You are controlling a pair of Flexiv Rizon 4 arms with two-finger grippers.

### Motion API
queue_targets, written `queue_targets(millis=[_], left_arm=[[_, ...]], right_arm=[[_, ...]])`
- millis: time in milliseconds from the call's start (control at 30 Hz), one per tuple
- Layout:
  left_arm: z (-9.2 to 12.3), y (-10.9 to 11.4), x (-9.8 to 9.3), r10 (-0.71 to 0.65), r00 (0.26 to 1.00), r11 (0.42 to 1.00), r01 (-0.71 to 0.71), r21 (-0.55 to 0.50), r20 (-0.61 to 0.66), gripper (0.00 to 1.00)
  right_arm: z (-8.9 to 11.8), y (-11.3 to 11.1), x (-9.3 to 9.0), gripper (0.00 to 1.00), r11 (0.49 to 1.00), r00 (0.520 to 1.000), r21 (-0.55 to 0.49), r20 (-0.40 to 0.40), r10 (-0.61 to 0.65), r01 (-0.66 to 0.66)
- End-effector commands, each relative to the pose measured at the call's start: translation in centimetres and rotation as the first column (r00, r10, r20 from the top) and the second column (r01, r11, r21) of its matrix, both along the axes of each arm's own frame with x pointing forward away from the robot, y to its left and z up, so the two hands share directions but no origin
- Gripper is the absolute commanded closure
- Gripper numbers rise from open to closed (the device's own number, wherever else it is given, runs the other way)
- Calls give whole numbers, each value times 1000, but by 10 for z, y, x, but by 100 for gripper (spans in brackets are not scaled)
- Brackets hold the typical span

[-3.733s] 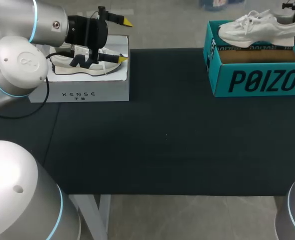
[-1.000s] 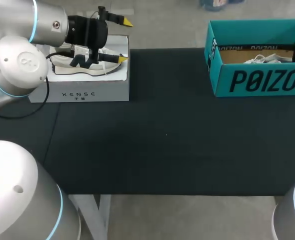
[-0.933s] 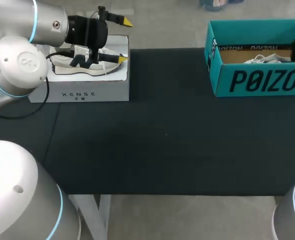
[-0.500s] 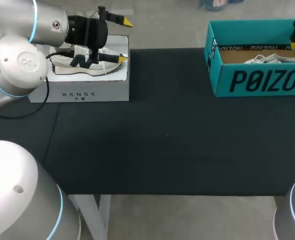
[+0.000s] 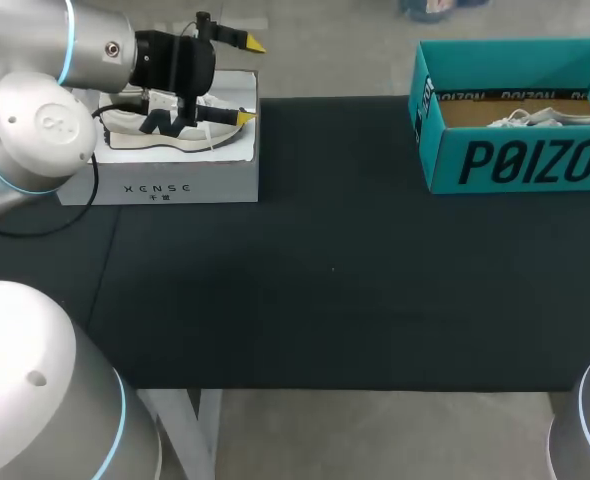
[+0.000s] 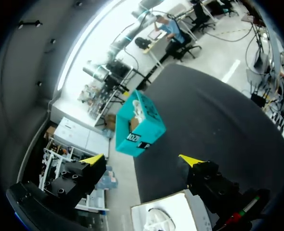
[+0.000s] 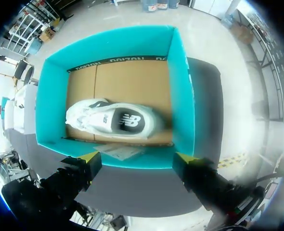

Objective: Take the shoe out of the shoebox, open the shoe tongue, remove and reinsert the insole, then place the shoe into the shoebox

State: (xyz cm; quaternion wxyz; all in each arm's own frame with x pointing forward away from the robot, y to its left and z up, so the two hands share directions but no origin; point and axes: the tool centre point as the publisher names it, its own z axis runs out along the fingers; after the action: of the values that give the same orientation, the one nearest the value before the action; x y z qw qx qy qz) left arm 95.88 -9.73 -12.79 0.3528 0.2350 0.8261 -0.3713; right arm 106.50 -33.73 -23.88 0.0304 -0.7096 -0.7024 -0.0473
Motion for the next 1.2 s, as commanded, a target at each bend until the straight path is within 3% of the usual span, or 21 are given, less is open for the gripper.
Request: queue_targets(millis=[33, 167, 300, 467, 500, 533, 567, 667, 867, 967, 1067, 1200], left_arm=[[11, -36, 44, 415, 890, 910, -400, 110, -192, 0], [16, -37, 73, 655, 700, 754, -629, 190, -286, 0], [16, -30, 88, 787, 517, 603, -759, 245, -336, 0], [12, -11, 108, 883, 220, 358, -887, 293, -414, 0], [11, -5, 113, 895, 134, 281, -910, 305, -427, 0], [9, 0, 115, 906, 96, 234, -925, 298, -411, 0], [7, 8, 119, 906, -8, 143, -936, 323, -423, 0], [4, 27, 125, 874, -200, -37, -936, 350, -443, 0], [-9, 80, 146, 761, -499, -357, -856, 374, -415, 0], [-23, 105, 158, 692, -620, -488, -780, 392, -370, 0], [-36, 122, 168, 629, -701, -573, -710, 410, -336, 0], [-45, 133, 177, 568, -767, -645, -640, 417, -298, 0]], right_arm=[[0, 0, -1, 0, 1000, 1000, 0, 4, 0, 0], [0, 0, -1, 0, 1000, 1000, 0, 4, 0, 0], [0, 0, -1, 0, 1000, 1000, 0, 4, 0, 0], [0, 0, -1, 0, 1000, 1000, 0, 4, 0, 0], [0, 0, -1, 0, 1000, 1000, 0, 4, 0, 0], [0, 0, -1, 0, 1000, 1000, 0, 4, 0, 0], [0, 0, -1, 0, 1000, 1000, 0, 4, 0, 0], [0, 0, -1, 0, 1000, 1000, 0, 4, 0, 0], [0, 0, -1, 0, 1000, 1000, 0, 4, 0, 0], [0, 0, -1, 0, 1000, 1000, 0, 4, 0, 0], [0, 0, -1, 0, 1000, 1000, 0, 4, 0, 0], [0, 0, -1, 0, 1000, 1000, 0, 4, 0, 0]])
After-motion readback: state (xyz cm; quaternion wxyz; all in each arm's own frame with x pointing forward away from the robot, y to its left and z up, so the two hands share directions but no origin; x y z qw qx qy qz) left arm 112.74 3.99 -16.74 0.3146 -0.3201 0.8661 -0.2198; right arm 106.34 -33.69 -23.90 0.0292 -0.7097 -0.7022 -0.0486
